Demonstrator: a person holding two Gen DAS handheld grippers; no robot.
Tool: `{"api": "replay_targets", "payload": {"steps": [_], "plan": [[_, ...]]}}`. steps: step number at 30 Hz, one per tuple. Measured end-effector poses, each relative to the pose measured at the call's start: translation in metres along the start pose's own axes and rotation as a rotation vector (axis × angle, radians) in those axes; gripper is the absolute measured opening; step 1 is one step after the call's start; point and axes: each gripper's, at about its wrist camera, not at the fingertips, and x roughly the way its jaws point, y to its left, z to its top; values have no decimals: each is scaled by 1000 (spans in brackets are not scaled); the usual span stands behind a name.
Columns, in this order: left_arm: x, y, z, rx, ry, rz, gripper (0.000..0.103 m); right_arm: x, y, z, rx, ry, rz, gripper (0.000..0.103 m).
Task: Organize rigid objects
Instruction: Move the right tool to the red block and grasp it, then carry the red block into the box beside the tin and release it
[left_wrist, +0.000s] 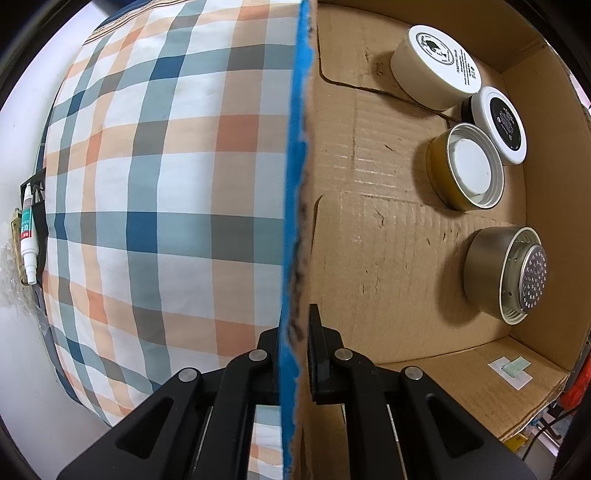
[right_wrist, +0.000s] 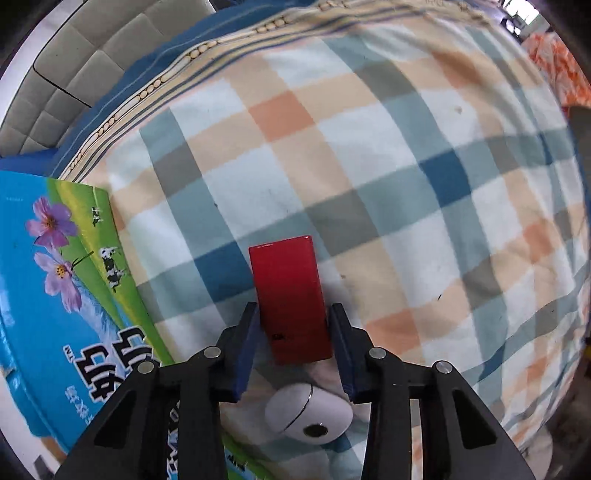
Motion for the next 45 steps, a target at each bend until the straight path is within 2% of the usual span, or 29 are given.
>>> {"api": "replay_targets", "payload": {"steps": [3, 6, 8, 9, 11, 14, 20, 27, 30, 32, 39, 42, 45], "plan": [[0, -2, 0, 5, 1, 3, 4, 6, 0, 4, 4, 20, -6, 43], [0, -3, 1, 2, 1, 1, 4, 9, 13, 4, -37, 14, -76, 43], [1, -3, 1, 0, 0, 0, 4, 10, 24, 7, -51, 10, -109, 42], [0, -3, 1, 0, -1, -2, 4, 10, 26, 7, -50, 9, -113, 39], [0, -2, 0, 0, -1, -3, 4, 10, 34, 6, -48, 7, -109, 38], [0, -1, -1, 0, -4, -4, 4, 1, 41, -10, -33, 2, -78, 38], [-1, -1, -2, 1, -5, -4, 4, -45, 50, -42, -51, -50, 44, 37], [-2, -2, -2, 3, -6, -3, 4, -111, 71, -80, -139, -129, 153, 37], [-2, -2, -2, 3, -7, -3, 4, -142, 52, -84, -179, -136, 189, 37], [-2, -3, -1, 3, -8, -2, 4, -154, 62, -97, -223, -138, 211, 37], [-1, 0, -2, -6, -9, -7, 4, -162, 95, -132, -333, -113, 276, 37], [0, 1, -2, -11, -10, -9, 4, -155, 113, -148, -379, -79, 319, 37], [0, 3, -2, -14, -10, -10, 4, -134, 129, -160, -409, -8, 387, 37]]}}
